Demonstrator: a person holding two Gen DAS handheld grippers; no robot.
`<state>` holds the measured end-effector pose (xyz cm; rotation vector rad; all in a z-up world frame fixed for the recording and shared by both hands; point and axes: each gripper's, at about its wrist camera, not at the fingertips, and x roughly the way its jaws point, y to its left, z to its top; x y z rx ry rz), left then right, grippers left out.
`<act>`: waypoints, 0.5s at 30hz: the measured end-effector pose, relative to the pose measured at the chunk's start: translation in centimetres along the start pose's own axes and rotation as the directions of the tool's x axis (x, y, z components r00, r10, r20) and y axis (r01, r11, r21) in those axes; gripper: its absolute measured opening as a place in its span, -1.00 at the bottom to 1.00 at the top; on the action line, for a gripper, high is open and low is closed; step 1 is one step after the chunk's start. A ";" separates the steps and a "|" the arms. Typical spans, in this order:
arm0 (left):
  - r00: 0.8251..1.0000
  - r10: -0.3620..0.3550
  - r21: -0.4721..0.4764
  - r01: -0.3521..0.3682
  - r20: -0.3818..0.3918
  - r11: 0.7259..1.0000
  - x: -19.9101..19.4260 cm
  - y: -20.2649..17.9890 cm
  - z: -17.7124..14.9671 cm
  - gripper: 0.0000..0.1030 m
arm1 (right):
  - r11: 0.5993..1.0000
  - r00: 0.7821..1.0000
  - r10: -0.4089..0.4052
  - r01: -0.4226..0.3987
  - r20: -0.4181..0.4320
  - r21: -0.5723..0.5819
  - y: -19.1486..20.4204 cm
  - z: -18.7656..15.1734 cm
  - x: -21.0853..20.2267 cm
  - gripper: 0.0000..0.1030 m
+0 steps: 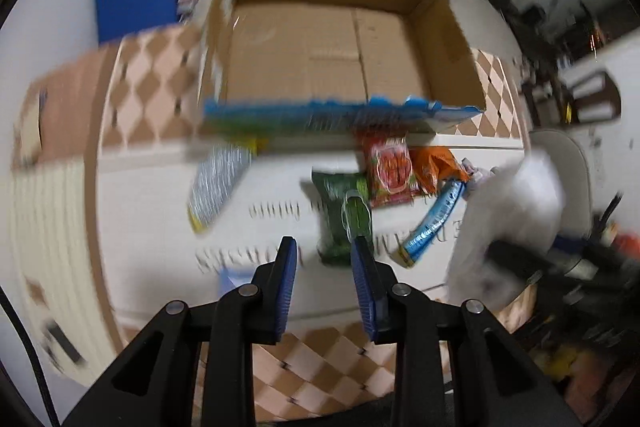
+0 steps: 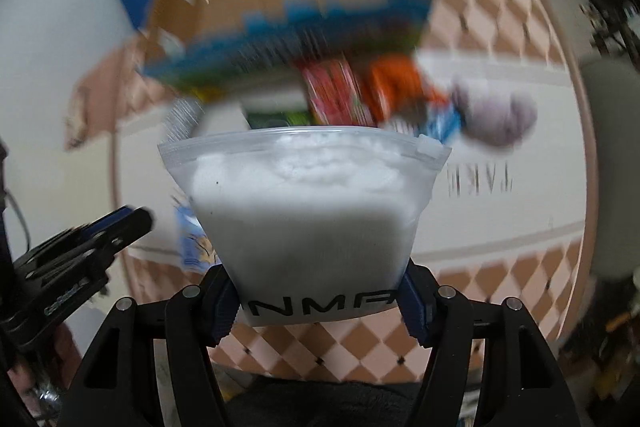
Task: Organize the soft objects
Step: 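Grasp and lift the blue packet with left tool while right tool lifts the ONMAX bag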
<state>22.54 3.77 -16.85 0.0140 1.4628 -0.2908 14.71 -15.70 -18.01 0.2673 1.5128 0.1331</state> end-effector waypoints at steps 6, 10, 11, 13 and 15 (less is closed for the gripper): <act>0.980 0.042 -0.040 -0.050 -0.194 0.998 8.7 2.2 -1.7 0.44 | 0.999 0.998 -0.001 0.004 0.065 -0.052 0.7 6.7 -2.9 0.34; 0.934 -0.008 -0.112 -0.034 -0.358 0.993 14.8 4.7 -5.7 0.44 | 0.999 1.000 -0.010 0.010 0.020 -0.033 -1.6 7.4 -0.5 0.34; 0.923 0.010 -0.103 -0.054 -0.384 0.993 16.2 5.0 -6.6 0.44 | 1.000 1.000 -0.008 0.008 -0.007 -0.027 -2.1 7.4 0.8 0.34; 0.910 0.041 -0.092 -0.086 -0.412 0.992 18.1 5.3 -7.3 0.44 | 1.000 0.999 -0.006 0.005 -0.050 -0.027 -2.9 6.8 2.5 0.34; 0.899 0.072 -0.074 -0.115 -0.432 0.991 19.6 5.5 -7.7 0.44 | 0.999 0.997 -0.019 0.016 -0.072 -0.035 -3.0 6.0 3.8 0.34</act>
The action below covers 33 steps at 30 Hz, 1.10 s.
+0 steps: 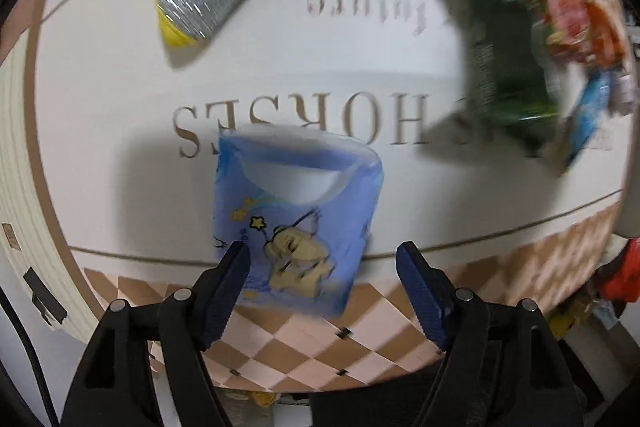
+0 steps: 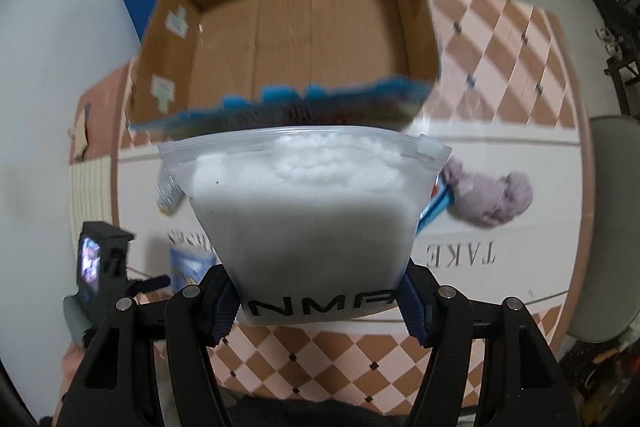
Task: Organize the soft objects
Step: 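Grasp and lift the blue packet with left tool while right tool lifts the ONMAX bag, then lower both held bags into the cardboard box and open both tools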
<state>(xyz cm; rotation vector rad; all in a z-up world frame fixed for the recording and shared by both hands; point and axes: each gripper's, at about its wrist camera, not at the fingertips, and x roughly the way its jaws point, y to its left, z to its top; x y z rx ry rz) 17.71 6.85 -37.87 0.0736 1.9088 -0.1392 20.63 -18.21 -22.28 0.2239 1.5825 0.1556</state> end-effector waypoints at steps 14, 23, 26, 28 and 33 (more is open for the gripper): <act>0.995 0.024 -0.153 -0.009 0.098 0.988 -3.0 5.1 -1.6 -0.77 | 0.997 1.000 0.011 -0.010 0.011 -0.070 1.3 -1.6 0.6 0.34; 0.949 -0.124 -0.101 0.159 0.289 0.982 -14.6 2.8 -3.5 -0.78 | 0.993 0.998 0.058 -0.054 0.033 -0.103 2.3 -1.0 -1.4 0.34; 0.915 -0.192 -0.021 0.213 0.356 0.977 -21.6 0.1 -0.2 -0.78 | 0.991 0.996 0.074 -0.068 0.047 -0.114 2.6 0.3 -2.6 0.34; 0.898 -0.202 0.020 0.211 0.390 0.977 -23.3 -2.2 2.8 -0.78 | 0.990 0.995 0.081 -0.073 0.064 -0.119 2.9 2.0 -3.5 0.34; 0.886 -0.190 0.029 0.196 0.423 0.980 -26.4 -4.4 11.4 -0.78 | 0.992 0.994 0.074 -0.065 0.081 -0.112 3.5 8.0 -3.9 0.34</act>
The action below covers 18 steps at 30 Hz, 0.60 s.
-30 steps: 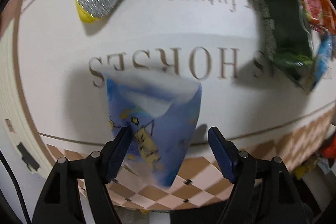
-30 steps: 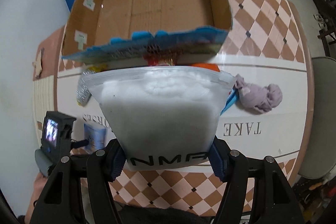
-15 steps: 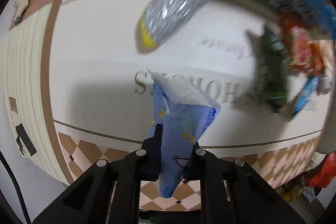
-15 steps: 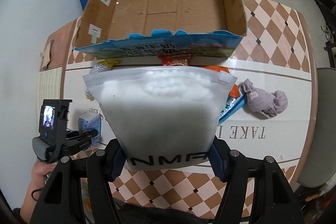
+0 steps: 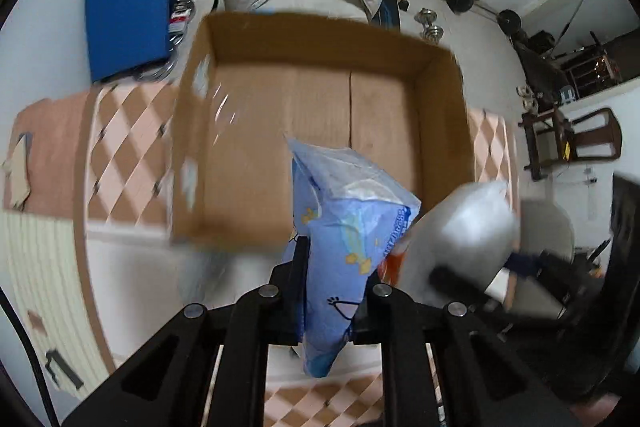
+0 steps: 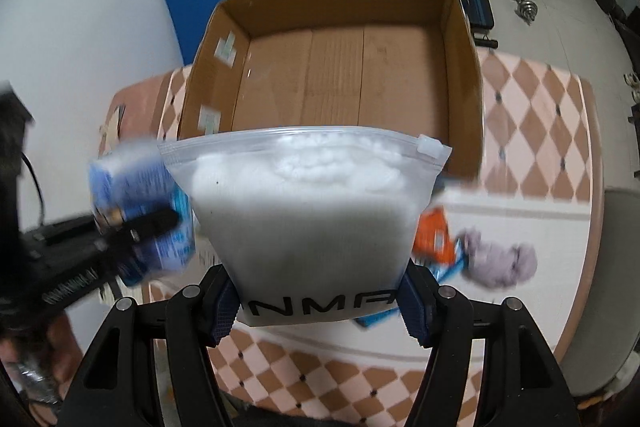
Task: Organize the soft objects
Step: 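Lower both held bags into the cardboard box and open both tools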
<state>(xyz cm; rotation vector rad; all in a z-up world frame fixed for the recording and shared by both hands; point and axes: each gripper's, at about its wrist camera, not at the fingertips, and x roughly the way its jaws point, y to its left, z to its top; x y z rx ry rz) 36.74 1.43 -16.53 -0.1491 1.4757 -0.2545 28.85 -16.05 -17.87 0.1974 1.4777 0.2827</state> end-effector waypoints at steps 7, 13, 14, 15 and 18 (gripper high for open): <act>0.990 -0.048 -0.047 0.043 -0.130 0.998 7.1 -0.2 7.5 -0.77 | 0.998 0.998 -0.049 0.050 -0.031 0.033 -1.7 9.5 4.2 0.34; 0.973 -0.078 -0.068 0.064 -0.219 0.996 11.2 -0.6 10.7 -0.76 | 0.992 0.990 -0.123 0.123 -0.074 -0.005 -2.5 15.4 9.6 0.34; 0.969 -0.078 -0.071 0.063 -0.234 0.995 11.9 -0.4 11.1 -0.76 | 0.991 0.988 -0.133 0.132 -0.080 -0.010 -2.6 15.9 10.3 0.34; 0.966 -0.072 -0.076 0.055 -0.247 0.996 12.6 -0.1 11.4 -0.76 | 0.990 0.986 -0.142 0.141 -0.088 -0.017 -2.7 16.6 11.2 0.34; 0.961 -0.057 -0.087 0.035 -0.271 0.996 14.4 0.4 13.0 -0.75 | 0.989 0.982 -0.146 0.145 -0.117 -0.024 -2.9 18.0 13.5 0.34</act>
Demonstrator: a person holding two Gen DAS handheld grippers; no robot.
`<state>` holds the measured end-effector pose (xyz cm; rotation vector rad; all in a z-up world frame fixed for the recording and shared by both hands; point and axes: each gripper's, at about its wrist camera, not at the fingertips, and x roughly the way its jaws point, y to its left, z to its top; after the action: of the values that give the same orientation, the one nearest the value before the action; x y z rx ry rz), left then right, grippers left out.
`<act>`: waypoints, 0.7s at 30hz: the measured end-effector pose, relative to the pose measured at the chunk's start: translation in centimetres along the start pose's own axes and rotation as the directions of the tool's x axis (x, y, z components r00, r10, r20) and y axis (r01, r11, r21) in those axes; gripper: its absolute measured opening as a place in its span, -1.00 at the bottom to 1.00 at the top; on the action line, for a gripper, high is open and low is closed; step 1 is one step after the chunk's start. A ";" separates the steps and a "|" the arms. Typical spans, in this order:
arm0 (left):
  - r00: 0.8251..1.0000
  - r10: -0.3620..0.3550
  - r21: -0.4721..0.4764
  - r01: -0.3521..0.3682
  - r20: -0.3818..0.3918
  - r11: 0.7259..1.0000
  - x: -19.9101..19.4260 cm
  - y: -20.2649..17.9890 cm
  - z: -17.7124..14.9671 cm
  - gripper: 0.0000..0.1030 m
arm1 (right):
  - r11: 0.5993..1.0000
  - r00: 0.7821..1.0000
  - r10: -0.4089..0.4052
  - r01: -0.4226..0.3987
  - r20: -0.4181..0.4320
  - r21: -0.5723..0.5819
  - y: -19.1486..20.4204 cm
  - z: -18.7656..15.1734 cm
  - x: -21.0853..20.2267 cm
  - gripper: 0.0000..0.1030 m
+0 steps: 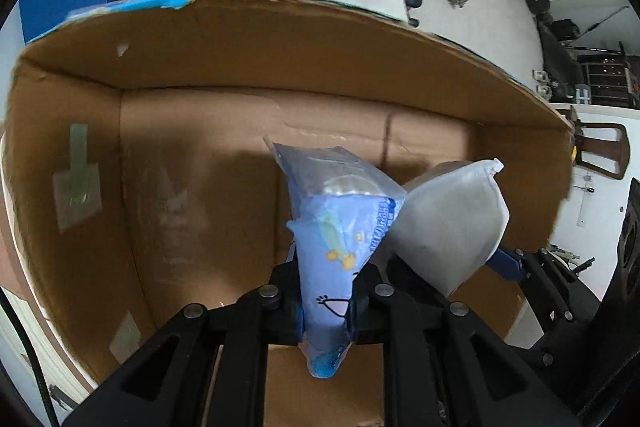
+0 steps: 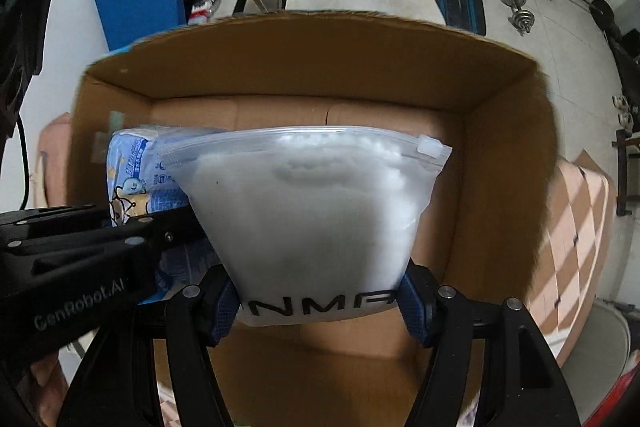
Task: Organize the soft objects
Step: 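Lower both held bags into the cardboard box and open both tools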
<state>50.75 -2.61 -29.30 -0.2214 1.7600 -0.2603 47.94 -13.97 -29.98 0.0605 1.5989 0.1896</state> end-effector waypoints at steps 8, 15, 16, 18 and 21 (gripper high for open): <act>0.999 -0.001 -0.041 0.000 -0.034 0.999 0.6 1.1 0.9 -0.24 | 1.000 0.999 0.010 -0.011 -0.038 -0.015 0.0 2.2 2.8 0.45; 0.998 0.061 -0.043 -0.059 0.030 0.997 -2.1 1.4 -0.3 0.78 | 0.999 1.000 0.013 -0.014 -0.027 -0.032 -0.3 2.6 1.3 0.93; 0.997 0.067 -0.046 -0.065 0.041 0.997 -2.5 1.6 -0.5 0.82 | 0.999 1.000 0.008 -0.008 -0.018 -0.038 -0.2 2.4 0.9 0.98; 0.993 0.093 -0.039 -0.090 0.074 0.995 -3.4 1.5 -1.1 0.91 | 0.998 1.000 -0.007 0.008 0.011 -0.055 0.0 1.8 0.0 1.00; 0.982 0.145 -0.021 -0.144 0.122 0.989 -5.0 1.3 -2.9 0.92 | 0.997 0.998 -0.030 0.033 0.052 -0.064 -0.2 0.8 -1.2 1.00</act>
<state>48.95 0.20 -24.45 -0.1145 1.6466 -0.1283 48.80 -14.30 -28.81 -0.0102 1.5405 0.2137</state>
